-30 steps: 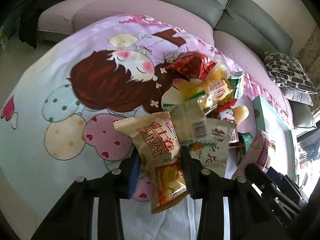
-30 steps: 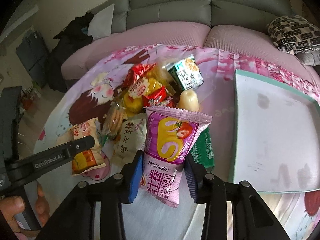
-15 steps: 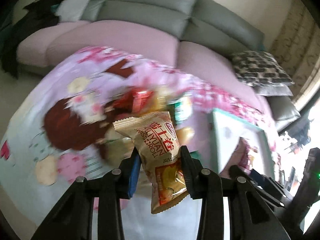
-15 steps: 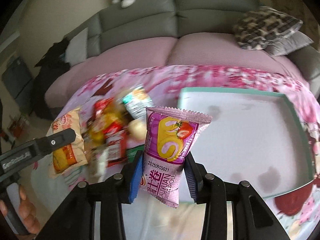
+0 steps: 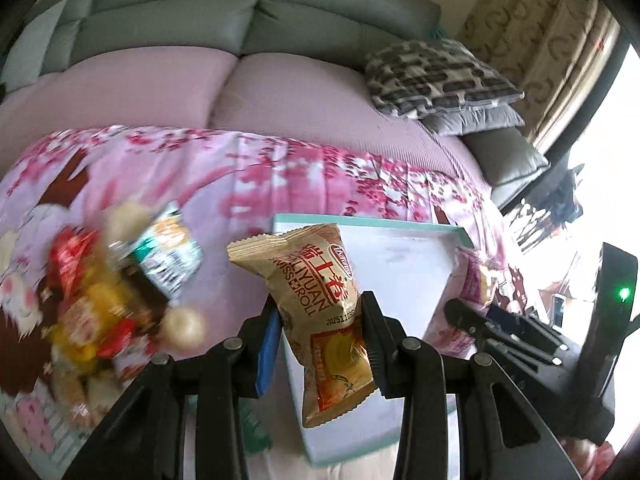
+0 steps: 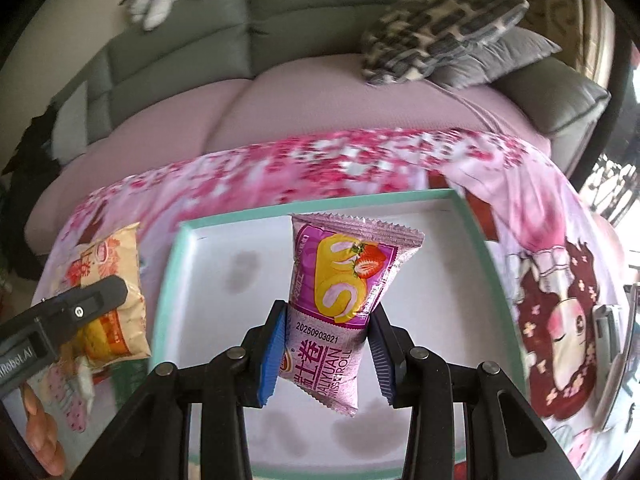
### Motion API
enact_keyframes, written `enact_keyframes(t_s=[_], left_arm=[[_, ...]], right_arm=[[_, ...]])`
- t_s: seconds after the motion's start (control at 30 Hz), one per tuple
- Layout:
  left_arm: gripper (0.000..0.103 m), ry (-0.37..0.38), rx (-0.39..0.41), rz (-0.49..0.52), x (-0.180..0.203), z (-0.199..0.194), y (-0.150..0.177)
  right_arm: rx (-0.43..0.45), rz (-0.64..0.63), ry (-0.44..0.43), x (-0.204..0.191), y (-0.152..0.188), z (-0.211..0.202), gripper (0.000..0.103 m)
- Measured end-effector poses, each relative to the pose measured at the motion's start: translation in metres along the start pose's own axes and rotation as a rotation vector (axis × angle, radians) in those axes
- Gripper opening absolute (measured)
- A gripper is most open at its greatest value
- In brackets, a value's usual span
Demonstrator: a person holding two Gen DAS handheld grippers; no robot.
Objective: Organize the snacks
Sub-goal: 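Carry both bags over the green tray and open both tools to release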
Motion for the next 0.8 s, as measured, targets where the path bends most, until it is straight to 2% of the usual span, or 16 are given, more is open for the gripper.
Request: enact_keyframes(t_s=[0.27, 0.43, 0.63, 0.7, 0.8], left_arm=[[0.040, -0.027, -0.067, 0.040, 0.022, 0.055, -0.014], [0.040, -0.069, -0.100, 0.055, 0.024, 0.078, -0.020], [0.042, -0.096, -0.136, 0.056, 0.023, 0.080, -0.018], [0.055, -0.093, -0.129, 0.048, 0.021, 0.078, -0.018], [0.065, -0.061, -0.116, 0.029, 0.021, 0.069, -0.017]], right_arm=[[-0.063, 0.042, 0.086, 0.041, -0.017, 0.032, 0.042], [-0.094, 0.064, 0.086, 0.054, -0.025, 0.046, 0.042], [-0.099, 0.060, 0.058, 0.055, -0.027, 0.043, 0.046], [-0.097, 0.067, 0.059, 0.054, -0.027, 0.041, 0.051], [-0.080, 0.072, 0.069, 0.055, -0.025, 0.034, 0.060]])
Point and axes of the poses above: each gripper's, at about its wrist camera, not at the fingertips, and z roughly the way its jaws point, x to its right, y to its underside, the point moved 6 cm from there along z, roughly the way its jaws point, and after that the axes turned 5 degrees about -x, right-handed, at the moved point
